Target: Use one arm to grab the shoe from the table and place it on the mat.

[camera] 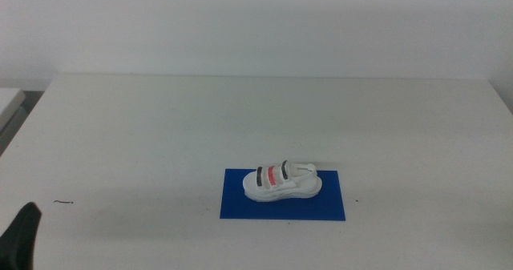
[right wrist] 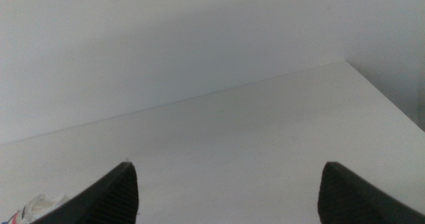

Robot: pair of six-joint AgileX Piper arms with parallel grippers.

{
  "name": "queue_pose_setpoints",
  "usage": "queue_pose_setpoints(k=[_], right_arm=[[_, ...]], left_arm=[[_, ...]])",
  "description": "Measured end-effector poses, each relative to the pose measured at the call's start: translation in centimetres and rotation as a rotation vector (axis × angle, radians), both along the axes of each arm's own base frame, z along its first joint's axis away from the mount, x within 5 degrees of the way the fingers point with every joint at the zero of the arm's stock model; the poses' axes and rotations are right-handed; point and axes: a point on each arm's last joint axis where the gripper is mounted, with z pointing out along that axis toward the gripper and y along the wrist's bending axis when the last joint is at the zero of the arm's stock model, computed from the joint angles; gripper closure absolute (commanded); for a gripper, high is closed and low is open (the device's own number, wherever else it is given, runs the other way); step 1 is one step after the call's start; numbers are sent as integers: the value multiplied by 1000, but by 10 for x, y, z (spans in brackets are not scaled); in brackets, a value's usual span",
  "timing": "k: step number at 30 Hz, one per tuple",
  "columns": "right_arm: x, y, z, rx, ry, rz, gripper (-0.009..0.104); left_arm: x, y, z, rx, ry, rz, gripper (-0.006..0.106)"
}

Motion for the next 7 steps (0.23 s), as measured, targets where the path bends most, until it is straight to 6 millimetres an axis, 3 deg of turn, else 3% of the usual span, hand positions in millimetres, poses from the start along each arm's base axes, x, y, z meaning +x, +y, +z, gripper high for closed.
queue_pose_setpoints(k=[7], right_arm=[[0,0,0,0,0,0,16]], left_arm=[[-7,1,-3,38,-40,9,7]])
